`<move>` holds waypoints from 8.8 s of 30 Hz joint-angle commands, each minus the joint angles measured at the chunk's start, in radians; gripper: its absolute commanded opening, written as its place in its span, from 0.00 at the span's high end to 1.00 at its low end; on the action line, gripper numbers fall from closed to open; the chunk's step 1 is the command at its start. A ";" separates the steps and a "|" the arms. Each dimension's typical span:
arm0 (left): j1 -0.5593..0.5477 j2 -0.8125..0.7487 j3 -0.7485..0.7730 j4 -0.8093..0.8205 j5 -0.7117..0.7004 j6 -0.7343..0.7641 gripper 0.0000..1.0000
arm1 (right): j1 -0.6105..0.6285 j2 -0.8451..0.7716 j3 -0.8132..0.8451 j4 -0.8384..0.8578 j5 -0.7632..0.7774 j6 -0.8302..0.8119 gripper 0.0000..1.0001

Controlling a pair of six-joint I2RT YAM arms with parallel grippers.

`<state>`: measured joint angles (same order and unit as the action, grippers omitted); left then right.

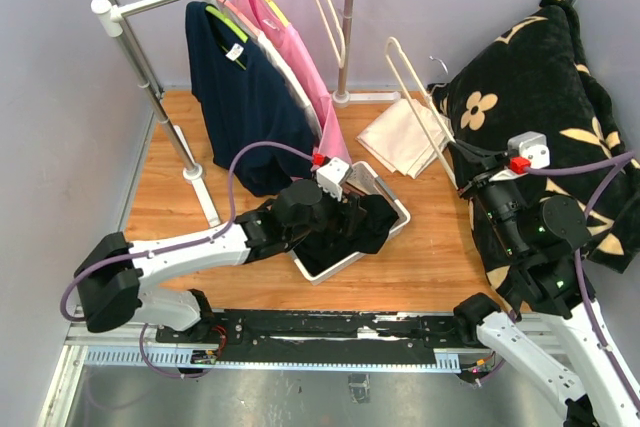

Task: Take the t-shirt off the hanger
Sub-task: Place the T-shirt in the bin, then place the hanger on the clothesline, then pick up the hanger from the clothesline.

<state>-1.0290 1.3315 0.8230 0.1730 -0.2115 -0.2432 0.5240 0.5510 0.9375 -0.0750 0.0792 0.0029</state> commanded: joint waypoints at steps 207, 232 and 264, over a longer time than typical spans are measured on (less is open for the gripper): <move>-0.006 -0.665 -0.278 0.051 -0.253 0.058 0.00 | 0.187 1.204 1.052 0.205 -0.076 -0.024 0.99; -0.005 -0.639 -0.215 0.044 -0.288 0.069 0.00 | 0.187 1.044 0.928 0.316 -0.064 -0.061 0.99; 0.127 -0.219 0.363 0.209 -0.221 0.316 0.07 | 0.188 0.300 0.285 0.402 -0.172 -0.082 0.99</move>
<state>-0.9585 1.0687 1.0992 0.3641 -0.4892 0.0566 0.6910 0.9329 1.2530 0.1867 -0.0666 -0.0597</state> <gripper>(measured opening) 0.930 0.190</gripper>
